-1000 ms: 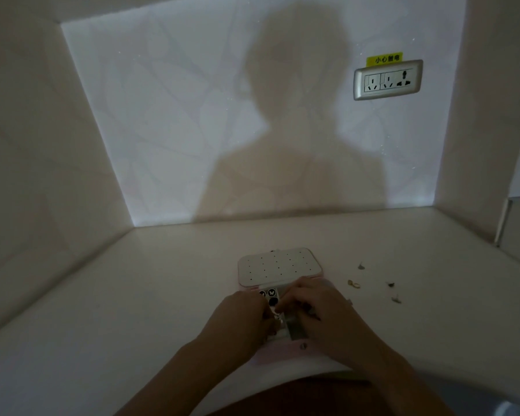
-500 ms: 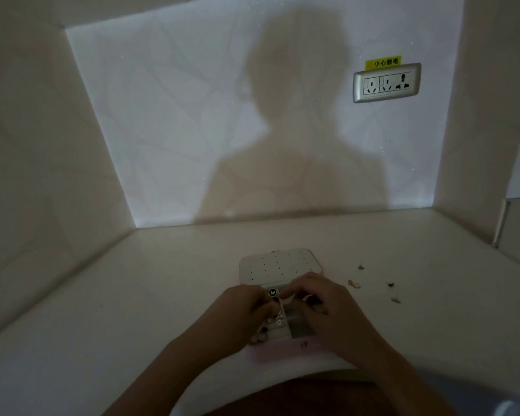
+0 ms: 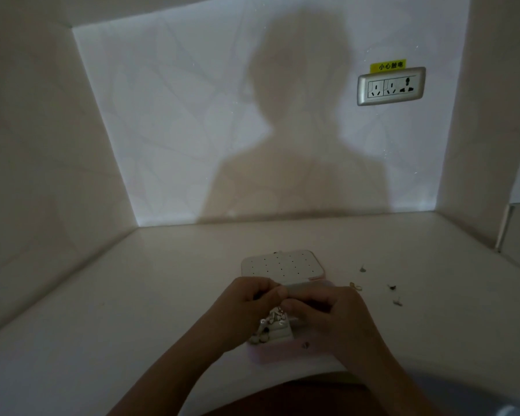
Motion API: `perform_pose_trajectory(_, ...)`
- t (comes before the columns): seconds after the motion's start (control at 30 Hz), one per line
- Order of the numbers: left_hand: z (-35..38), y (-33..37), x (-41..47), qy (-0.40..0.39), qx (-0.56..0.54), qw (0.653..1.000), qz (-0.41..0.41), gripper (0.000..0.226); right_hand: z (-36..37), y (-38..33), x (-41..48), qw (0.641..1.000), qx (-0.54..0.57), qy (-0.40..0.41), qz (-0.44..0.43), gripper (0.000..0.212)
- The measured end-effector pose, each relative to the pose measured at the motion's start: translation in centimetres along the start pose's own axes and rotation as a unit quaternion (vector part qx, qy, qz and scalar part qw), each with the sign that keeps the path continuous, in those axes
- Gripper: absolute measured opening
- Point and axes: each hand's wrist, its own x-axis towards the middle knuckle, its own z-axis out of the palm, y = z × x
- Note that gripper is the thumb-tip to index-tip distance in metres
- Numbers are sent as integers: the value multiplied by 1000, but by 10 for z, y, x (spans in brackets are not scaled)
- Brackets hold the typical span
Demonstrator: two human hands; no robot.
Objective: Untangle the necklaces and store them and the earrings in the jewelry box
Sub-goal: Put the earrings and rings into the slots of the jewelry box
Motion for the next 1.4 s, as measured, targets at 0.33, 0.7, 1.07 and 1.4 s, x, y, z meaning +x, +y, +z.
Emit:
perform_pose_trajectory(0.33, -14, 3, -4, 16, -14, 999, 25, 5, 7, 2, -3, 988, -147, 4, -39, 11)
perform_pose_trajectory(0.7, -14, -8, -5, -25, 31, 998, -53, 7, 12, 14, -9, 976, -206, -33, -55, 8)
perform_pose_trajectory(1.07, -13, -18, -3, -73, 44, 991, -101, 5, 7, 38, -3, 957, -268, -4, -110, 6)
perform_pose_trajectory(1.4, -4, -14, 9, -60, 173, 979, -85, 11, 7, 40, -2, 957, -268, -12, -106, 24)
